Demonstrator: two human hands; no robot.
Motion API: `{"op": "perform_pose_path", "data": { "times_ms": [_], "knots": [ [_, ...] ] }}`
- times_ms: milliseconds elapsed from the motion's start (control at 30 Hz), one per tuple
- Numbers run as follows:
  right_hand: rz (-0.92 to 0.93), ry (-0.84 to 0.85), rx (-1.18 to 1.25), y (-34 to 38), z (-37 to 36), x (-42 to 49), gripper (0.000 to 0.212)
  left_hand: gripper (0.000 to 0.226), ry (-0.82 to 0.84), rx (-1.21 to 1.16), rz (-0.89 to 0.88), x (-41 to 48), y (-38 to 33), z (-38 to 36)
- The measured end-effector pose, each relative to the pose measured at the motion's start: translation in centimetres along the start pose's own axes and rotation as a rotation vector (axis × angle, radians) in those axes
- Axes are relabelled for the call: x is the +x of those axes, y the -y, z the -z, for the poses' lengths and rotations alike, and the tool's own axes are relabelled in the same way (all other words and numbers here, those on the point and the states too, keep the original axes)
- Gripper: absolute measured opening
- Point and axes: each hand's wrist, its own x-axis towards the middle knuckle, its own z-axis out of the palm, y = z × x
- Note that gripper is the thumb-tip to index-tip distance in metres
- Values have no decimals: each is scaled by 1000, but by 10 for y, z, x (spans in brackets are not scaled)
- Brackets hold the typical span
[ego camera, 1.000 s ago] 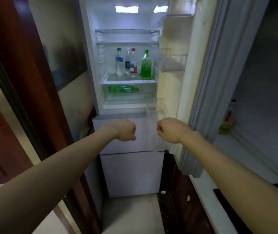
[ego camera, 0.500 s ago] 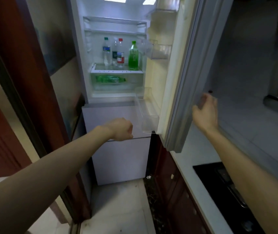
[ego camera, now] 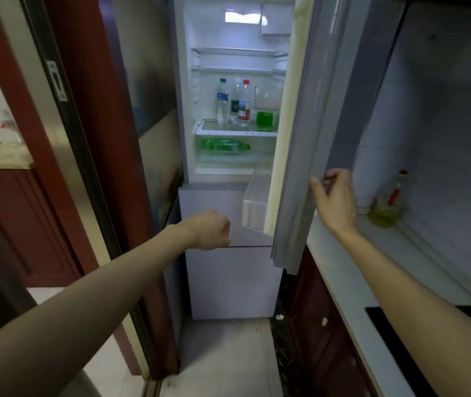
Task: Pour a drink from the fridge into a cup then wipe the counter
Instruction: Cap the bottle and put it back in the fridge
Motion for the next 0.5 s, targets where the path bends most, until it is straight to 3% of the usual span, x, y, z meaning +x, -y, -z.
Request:
{"op": "perform_pose_path", "data": {
  "times_ms": [233,400,500],
  "knots": [
    [262,148,-156,34,-64,28,37,23,-19,-31,77,16,36,9],
    [344,194,-152,70,-119,42,33,16,-61,-66,165,39,62,14],
    [360,193,-138,86,-151,45,32,23,-102,-110,218,48,68,9]
  ]
}}
